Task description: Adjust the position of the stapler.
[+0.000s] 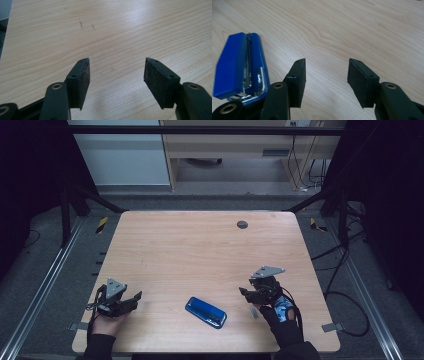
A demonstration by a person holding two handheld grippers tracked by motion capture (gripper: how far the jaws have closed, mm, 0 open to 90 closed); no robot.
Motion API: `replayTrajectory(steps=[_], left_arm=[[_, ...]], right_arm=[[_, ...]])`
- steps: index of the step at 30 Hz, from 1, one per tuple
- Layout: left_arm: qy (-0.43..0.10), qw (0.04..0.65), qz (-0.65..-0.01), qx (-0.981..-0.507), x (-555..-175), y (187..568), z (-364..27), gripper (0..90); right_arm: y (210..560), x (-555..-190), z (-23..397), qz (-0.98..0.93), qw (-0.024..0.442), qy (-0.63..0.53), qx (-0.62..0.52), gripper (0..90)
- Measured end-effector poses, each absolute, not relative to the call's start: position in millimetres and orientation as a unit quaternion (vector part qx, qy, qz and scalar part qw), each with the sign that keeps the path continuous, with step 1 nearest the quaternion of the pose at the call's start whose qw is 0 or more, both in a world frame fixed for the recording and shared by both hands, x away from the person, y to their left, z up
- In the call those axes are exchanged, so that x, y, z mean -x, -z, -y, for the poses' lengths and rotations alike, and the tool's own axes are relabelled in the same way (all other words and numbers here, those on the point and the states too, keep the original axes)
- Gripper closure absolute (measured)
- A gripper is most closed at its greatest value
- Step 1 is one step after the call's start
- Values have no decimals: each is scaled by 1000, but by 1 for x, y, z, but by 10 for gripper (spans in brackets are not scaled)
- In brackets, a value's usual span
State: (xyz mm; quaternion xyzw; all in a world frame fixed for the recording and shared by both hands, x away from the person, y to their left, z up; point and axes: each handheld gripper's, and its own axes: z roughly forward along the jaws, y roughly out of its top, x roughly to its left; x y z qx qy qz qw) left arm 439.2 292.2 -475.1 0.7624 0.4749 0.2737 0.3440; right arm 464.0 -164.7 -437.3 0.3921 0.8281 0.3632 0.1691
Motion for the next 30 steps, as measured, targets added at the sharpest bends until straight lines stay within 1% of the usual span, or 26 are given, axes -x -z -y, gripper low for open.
replayTrajectory(steps=[6, 7, 10, 19, 20, 22, 26, 30], left_arm=[[-271, 342, -476, -764, -439, 476, -292, 375], [-271, 341, -476, -764, -439, 477, -291, 374], [-271, 340, -473, -766, -439, 476, -290, 374], [-271, 339, -471, -768, -439, 477, -290, 374], [-269, 339, -472, -768, -439, 477, -290, 373], [-270, 338, -471, -769, -439, 477, -291, 373], [-269, 338, -470, -770, -439, 477, -290, 373], [-269, 337, -468, -771, -439, 477, -290, 373]], right_arm=[[429, -463, 153, -834, 166, -370, -373, 478], [425, -463, 147, -838, 154, -373, -367, 474], [421, -462, 139, -843, 146, -375, -357, 456], [406, -461, 102, -871, 127, -356, -314, 464], [403, -462, 93, -880, 118, -345, -304, 466], [403, -462, 90, -884, 113, -340, -300, 467], [397, -463, 73, -898, 88, -322, -285, 461], [397, -463, 66, -903, 77, -317, -279, 457]])
